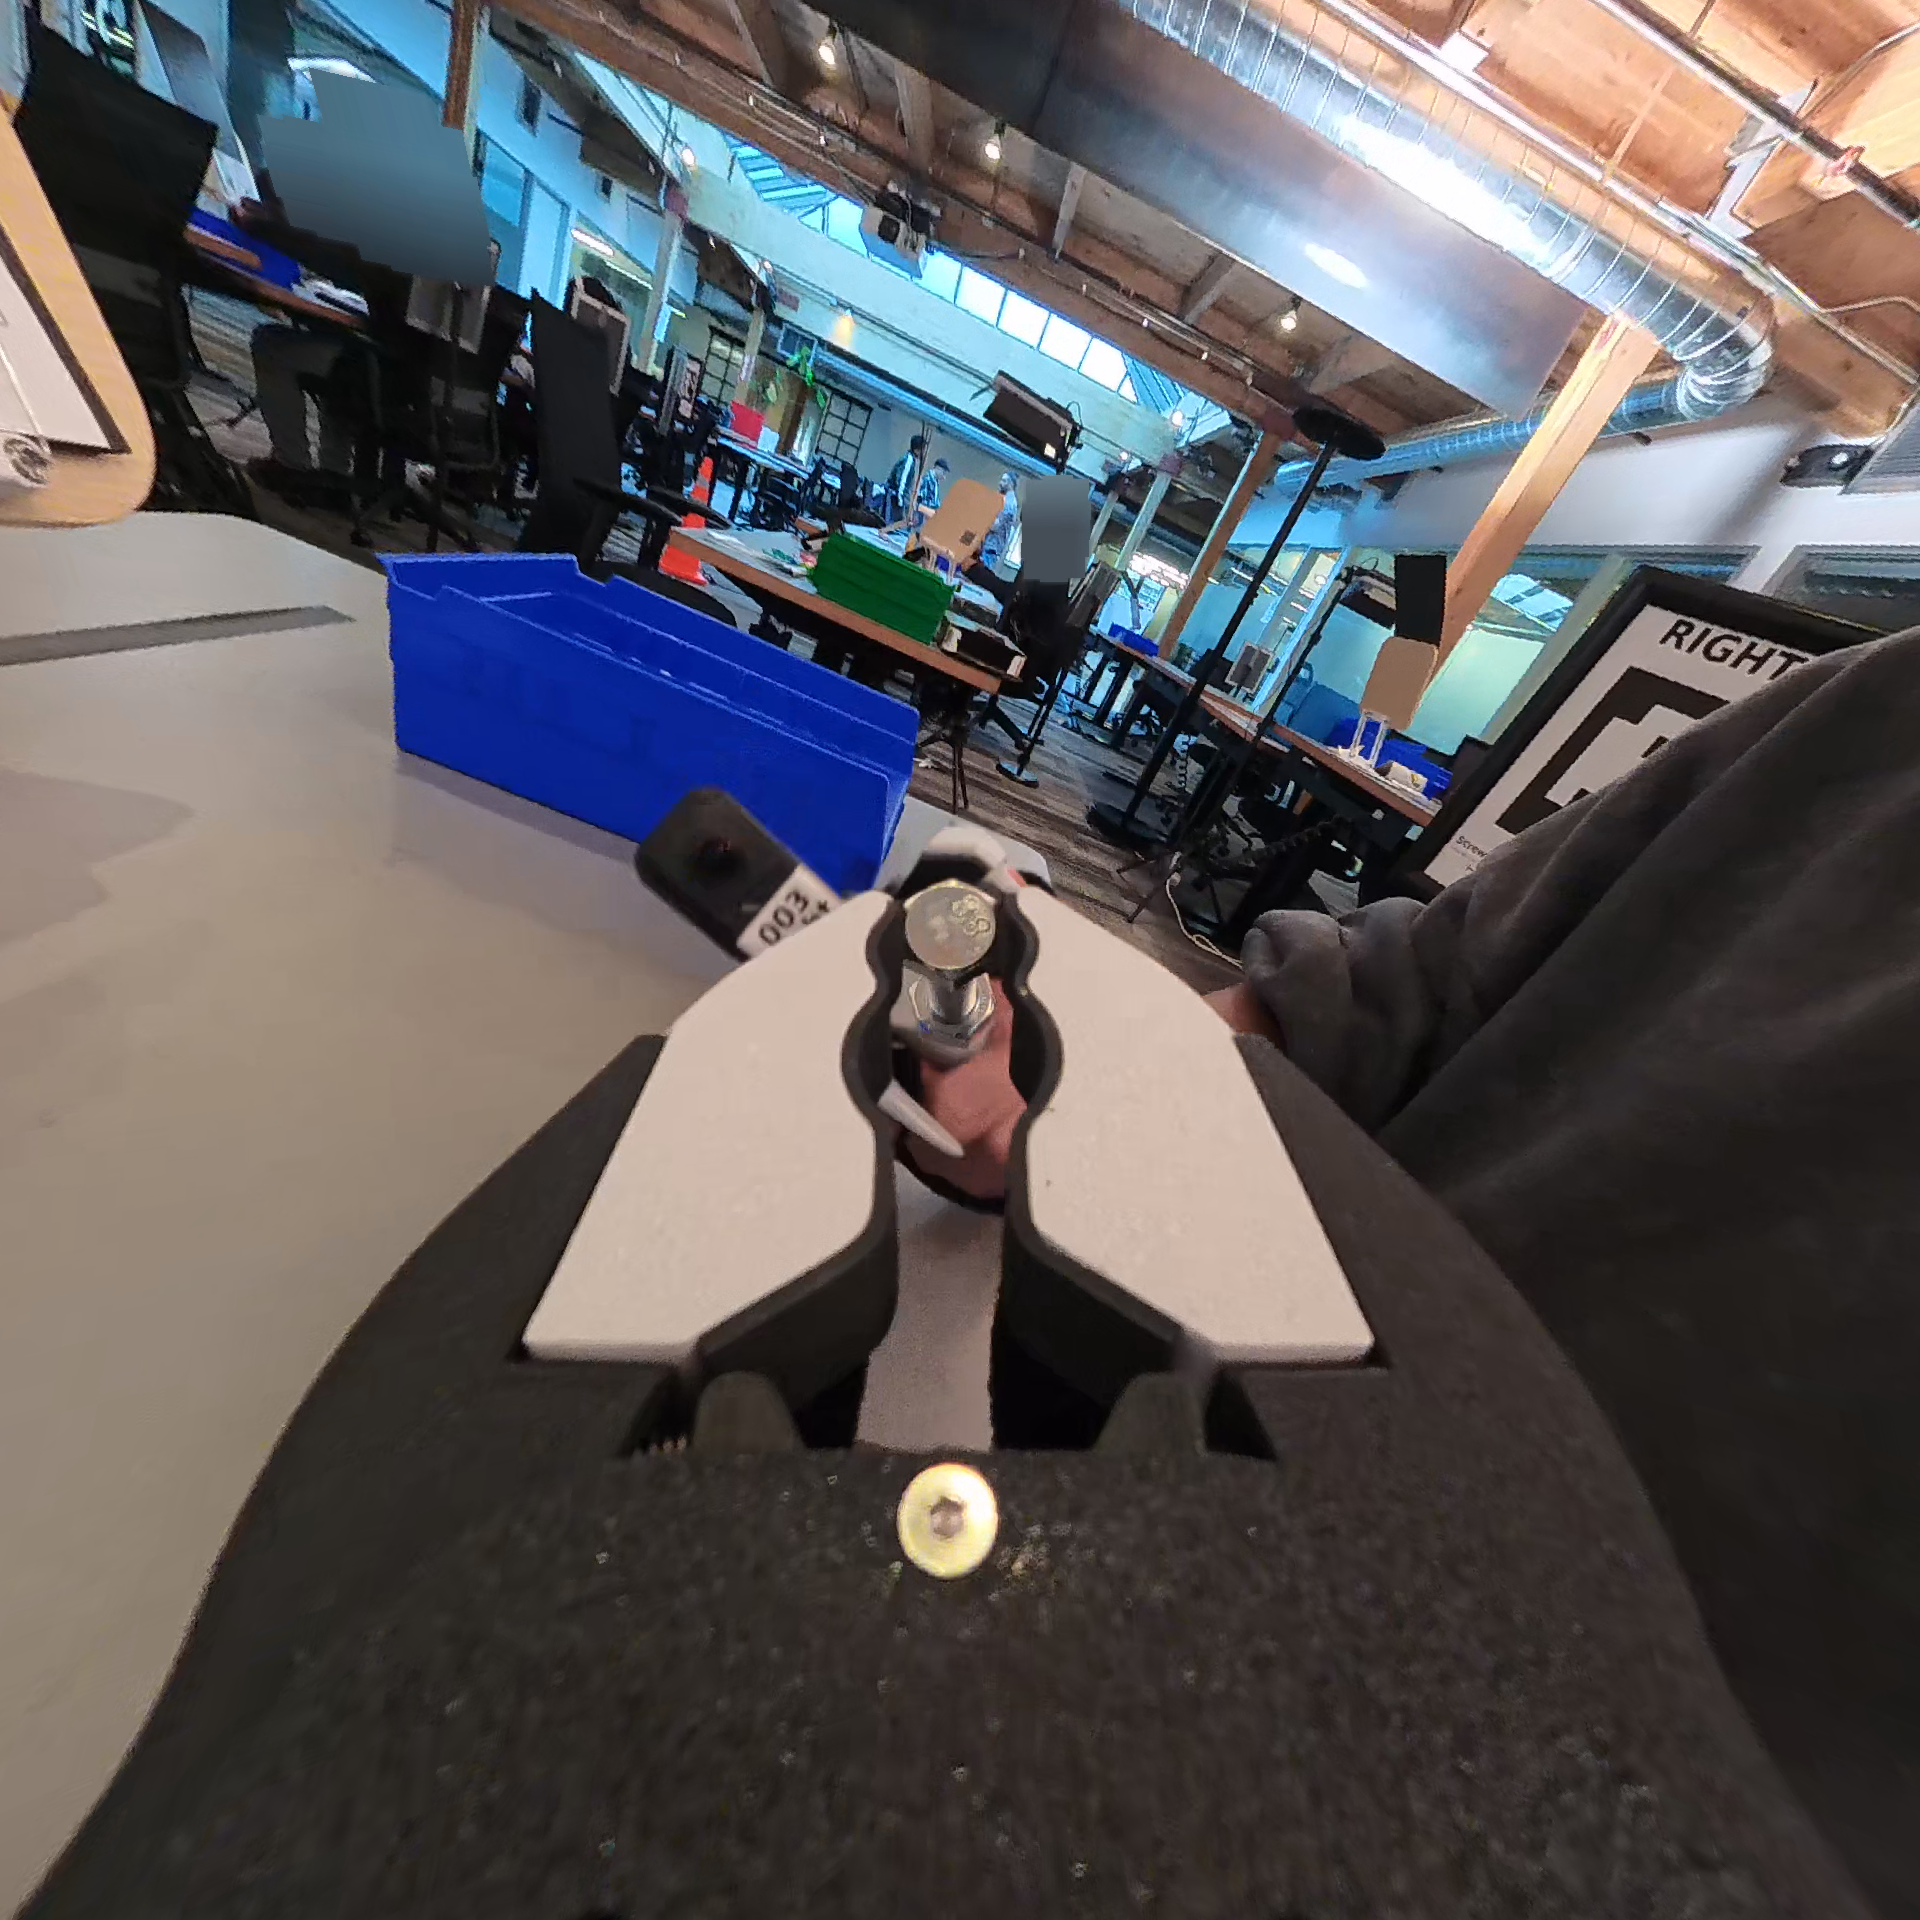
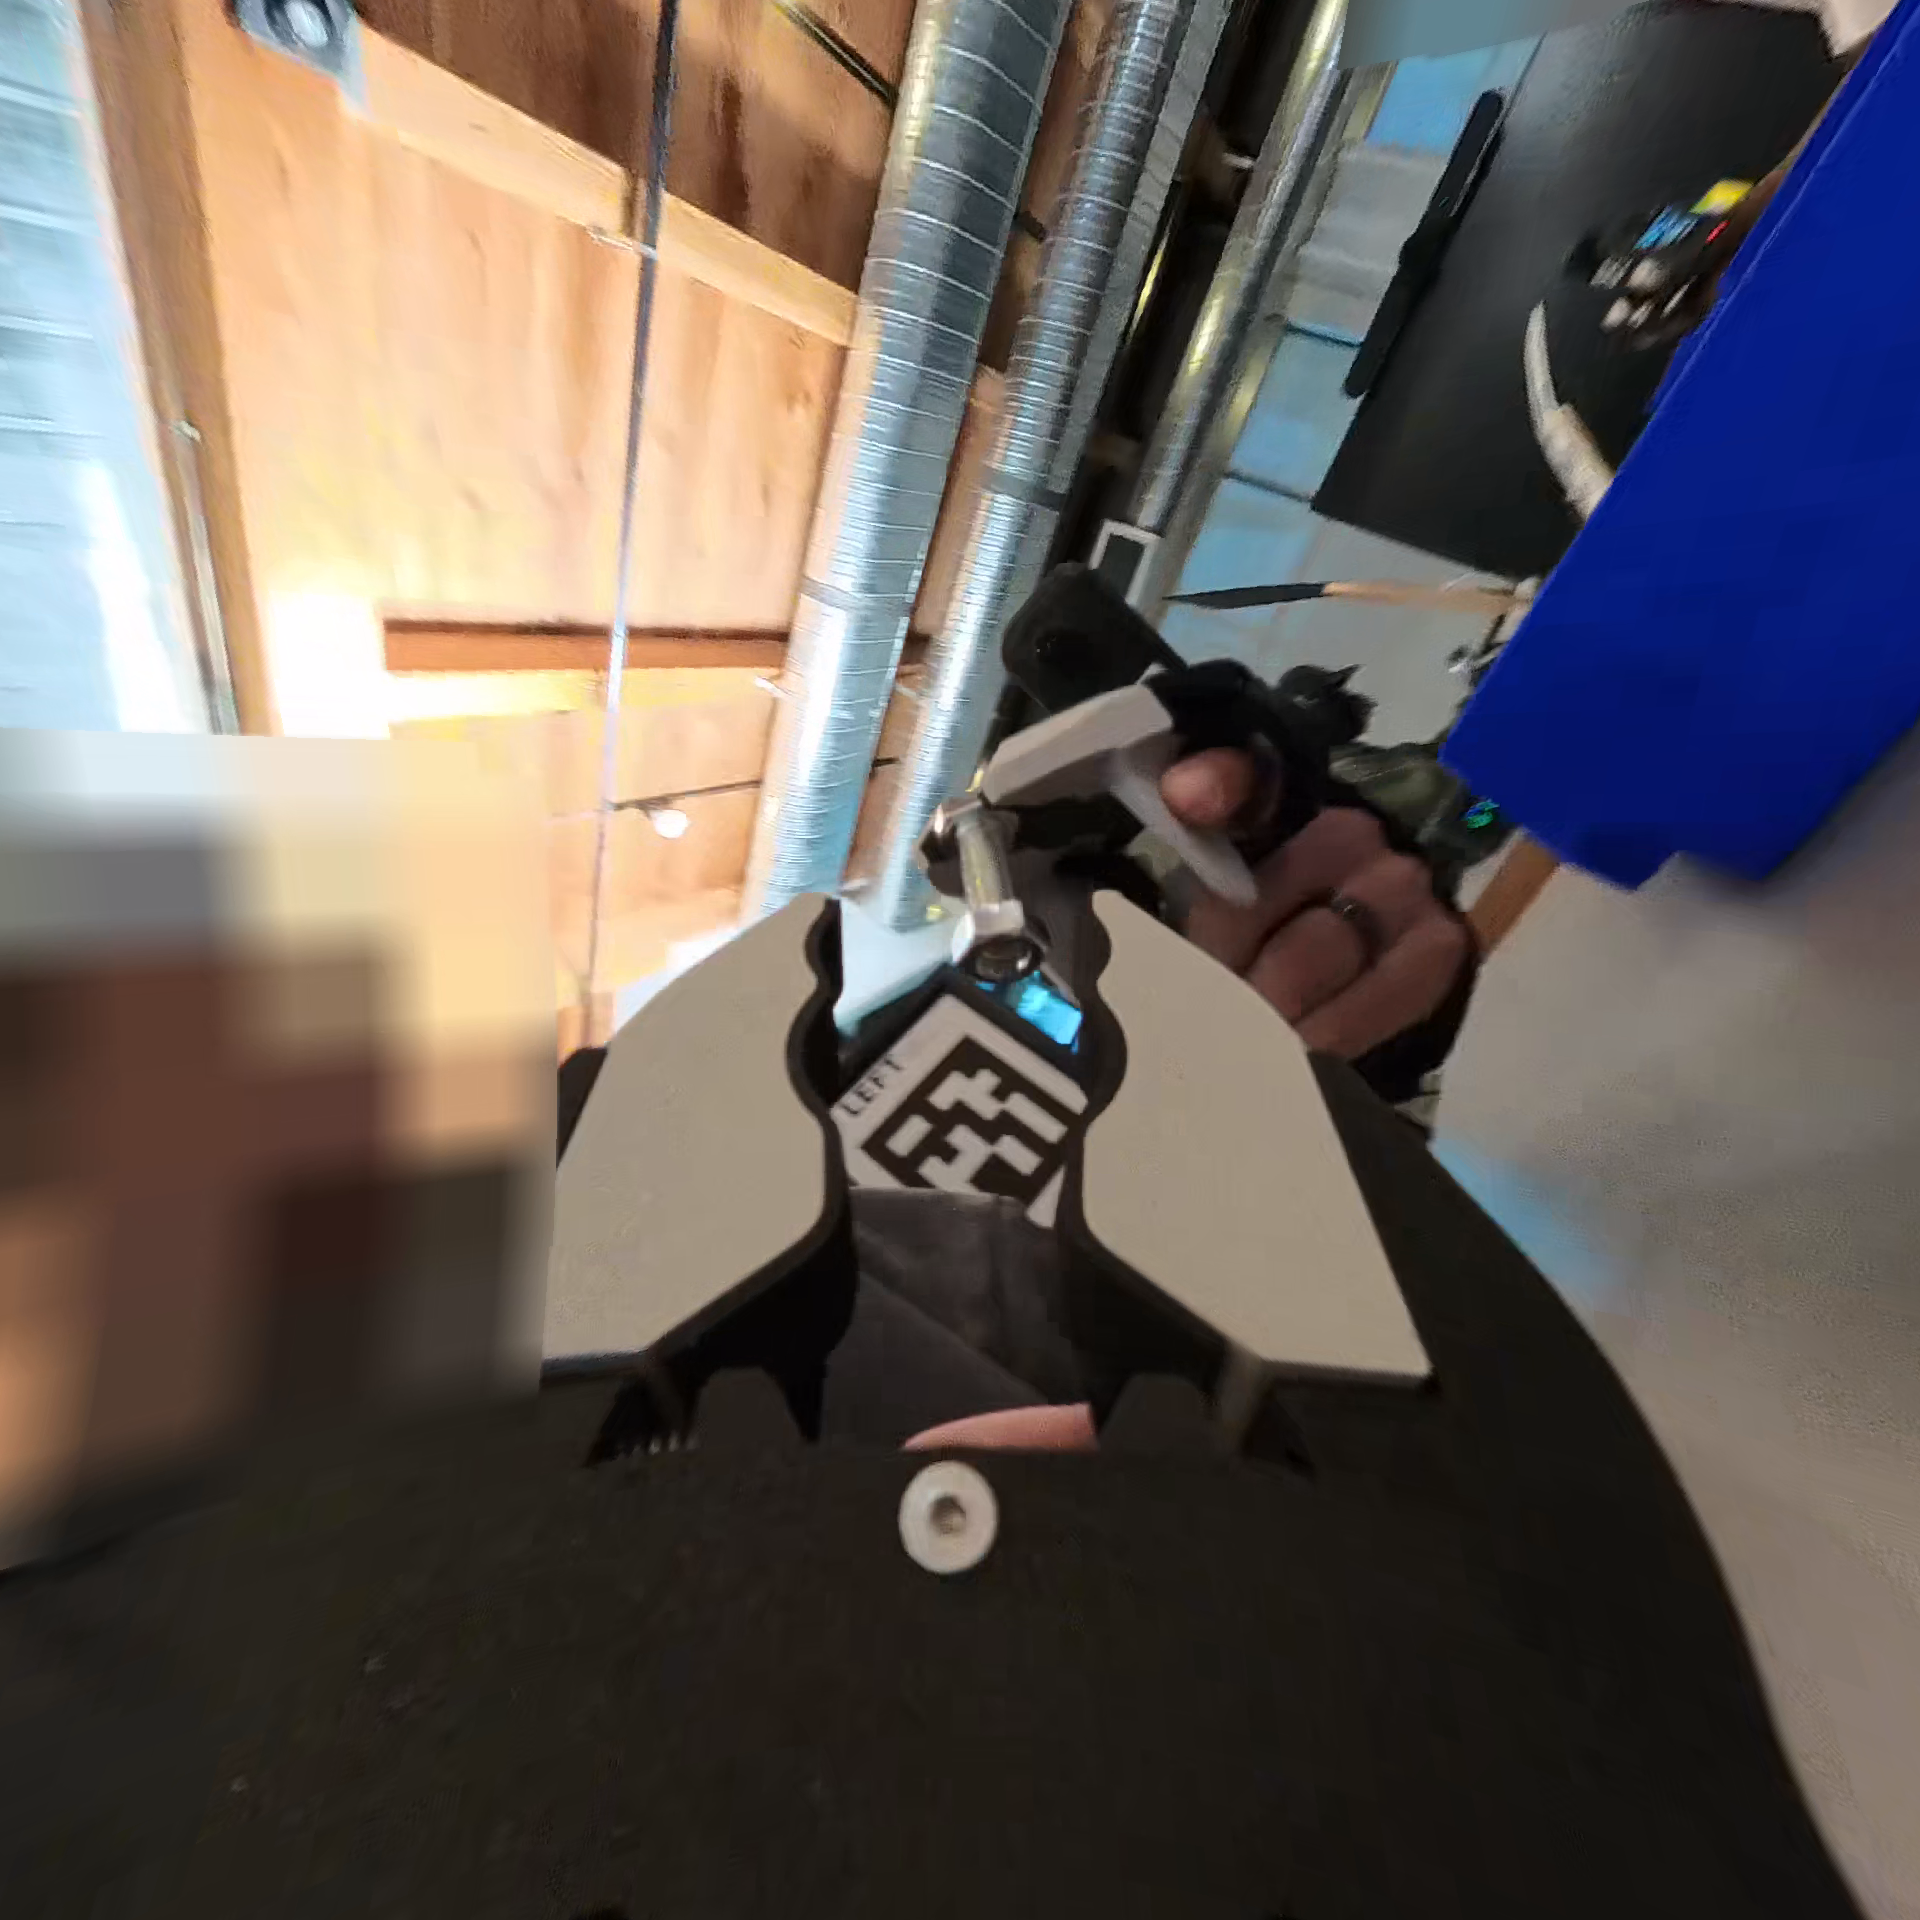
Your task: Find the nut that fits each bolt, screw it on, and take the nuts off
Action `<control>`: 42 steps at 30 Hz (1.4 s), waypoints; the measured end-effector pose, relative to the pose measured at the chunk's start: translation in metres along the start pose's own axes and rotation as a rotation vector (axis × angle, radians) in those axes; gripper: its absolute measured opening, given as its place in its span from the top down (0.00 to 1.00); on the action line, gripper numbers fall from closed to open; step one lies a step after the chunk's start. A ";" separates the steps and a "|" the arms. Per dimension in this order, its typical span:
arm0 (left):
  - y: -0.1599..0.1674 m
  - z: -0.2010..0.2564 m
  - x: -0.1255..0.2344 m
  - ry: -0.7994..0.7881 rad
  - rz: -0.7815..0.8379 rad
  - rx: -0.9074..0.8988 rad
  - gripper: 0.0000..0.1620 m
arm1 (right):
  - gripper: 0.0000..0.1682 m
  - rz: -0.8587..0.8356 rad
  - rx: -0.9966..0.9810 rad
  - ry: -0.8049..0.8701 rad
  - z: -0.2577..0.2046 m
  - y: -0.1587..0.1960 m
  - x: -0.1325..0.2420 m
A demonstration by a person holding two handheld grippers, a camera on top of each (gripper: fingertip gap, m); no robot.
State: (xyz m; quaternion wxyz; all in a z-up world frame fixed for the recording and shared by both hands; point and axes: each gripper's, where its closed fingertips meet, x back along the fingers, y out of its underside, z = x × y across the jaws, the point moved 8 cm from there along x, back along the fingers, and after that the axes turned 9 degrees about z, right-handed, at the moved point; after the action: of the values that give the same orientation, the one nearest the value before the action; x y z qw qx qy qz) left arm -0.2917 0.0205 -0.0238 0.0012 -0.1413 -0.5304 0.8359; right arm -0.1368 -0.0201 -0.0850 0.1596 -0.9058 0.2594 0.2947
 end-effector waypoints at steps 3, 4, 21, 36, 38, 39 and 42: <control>-0.002 0.001 0.002 -0.002 0.019 -0.014 0.90 | 0.78 -0.014 -0.088 -0.022 0.005 0.010 -0.006; -0.003 0.001 0.002 -0.001 0.025 -0.021 0.90 | 0.78 -0.013 -0.118 -0.033 0.006 0.013 -0.007; 0.001 0.002 -0.003 -0.006 -0.030 -0.002 0.89 | 0.89 -0.232 0.798 0.267 -0.027 0.008 -0.011; 0.021 -0.016 -0.024 -0.002 0.014 0.529 0.90 | 0.90 -0.778 2.826 0.623 -0.055 0.038 -0.001; 0.023 -0.017 -0.025 0.015 0.018 0.574 0.89 | 0.90 -0.765 2.858 0.593 -0.055 0.040 0.002; 0.023 -0.018 -0.025 0.017 0.016 0.606 0.90 | 0.89 -0.772 2.903 0.572 -0.053 0.041 0.003; 0.024 -0.019 -0.023 -0.018 0.008 0.552 0.89 | 0.89 -0.725 2.645 0.586 -0.051 0.036 0.003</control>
State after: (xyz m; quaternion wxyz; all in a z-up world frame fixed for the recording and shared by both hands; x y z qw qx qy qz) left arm -0.2616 0.0236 -0.0469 0.0317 -0.1304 -0.2819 0.9500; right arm -0.1323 -0.0731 -0.0522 0.8905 -0.1305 0.1197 -0.4190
